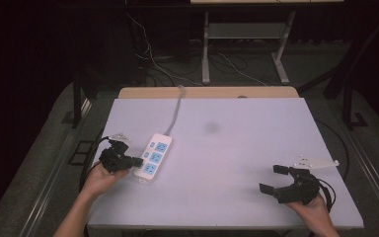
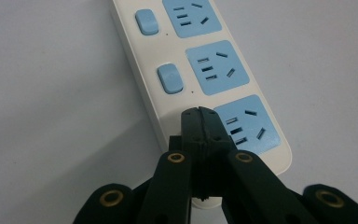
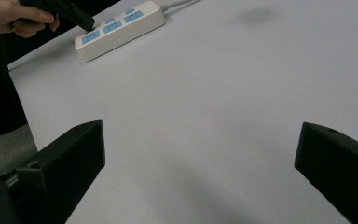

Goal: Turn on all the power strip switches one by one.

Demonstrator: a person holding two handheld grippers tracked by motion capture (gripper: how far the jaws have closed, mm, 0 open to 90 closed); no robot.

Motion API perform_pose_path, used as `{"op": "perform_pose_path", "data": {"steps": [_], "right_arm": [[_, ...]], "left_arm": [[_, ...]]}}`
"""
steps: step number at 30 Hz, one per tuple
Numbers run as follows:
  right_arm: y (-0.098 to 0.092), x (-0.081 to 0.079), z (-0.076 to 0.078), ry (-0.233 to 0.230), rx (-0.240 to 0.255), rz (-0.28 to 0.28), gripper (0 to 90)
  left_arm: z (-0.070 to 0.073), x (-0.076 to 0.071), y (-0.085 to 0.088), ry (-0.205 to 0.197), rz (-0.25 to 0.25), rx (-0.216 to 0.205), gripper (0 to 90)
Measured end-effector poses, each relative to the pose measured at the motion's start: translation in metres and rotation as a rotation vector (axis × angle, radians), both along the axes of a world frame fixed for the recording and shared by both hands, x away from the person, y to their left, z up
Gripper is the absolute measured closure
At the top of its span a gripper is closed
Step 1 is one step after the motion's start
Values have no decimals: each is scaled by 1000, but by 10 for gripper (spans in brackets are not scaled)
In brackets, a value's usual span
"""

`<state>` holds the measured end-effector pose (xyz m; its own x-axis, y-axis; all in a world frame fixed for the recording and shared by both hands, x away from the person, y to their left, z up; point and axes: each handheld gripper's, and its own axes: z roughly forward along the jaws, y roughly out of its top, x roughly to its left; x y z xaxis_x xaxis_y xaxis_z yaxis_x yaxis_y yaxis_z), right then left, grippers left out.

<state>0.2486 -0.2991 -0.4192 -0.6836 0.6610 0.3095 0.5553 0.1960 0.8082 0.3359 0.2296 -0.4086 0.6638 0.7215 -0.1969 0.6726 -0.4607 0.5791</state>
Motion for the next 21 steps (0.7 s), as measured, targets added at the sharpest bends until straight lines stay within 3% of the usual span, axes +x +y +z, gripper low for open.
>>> {"op": "perform_pose_path", "data": {"steps": [6, 13, 14, 21], "right_arm": [[0, 0, 0, -1, -1, -1, 15], [0, 1, 0, 0, -3, -7, 15], [0, 1, 0, 0, -2, -7, 15], [-1, 1, 0, -1, -3, -9, 15]], "left_arm": [[1, -2, -2, -18, 5, 16, 900], [0, -4, -3, -31, 16, 12, 899], [1, -4, -3, -25, 12, -6, 899], [2, -4, -5, -29, 2, 16, 899]]}}
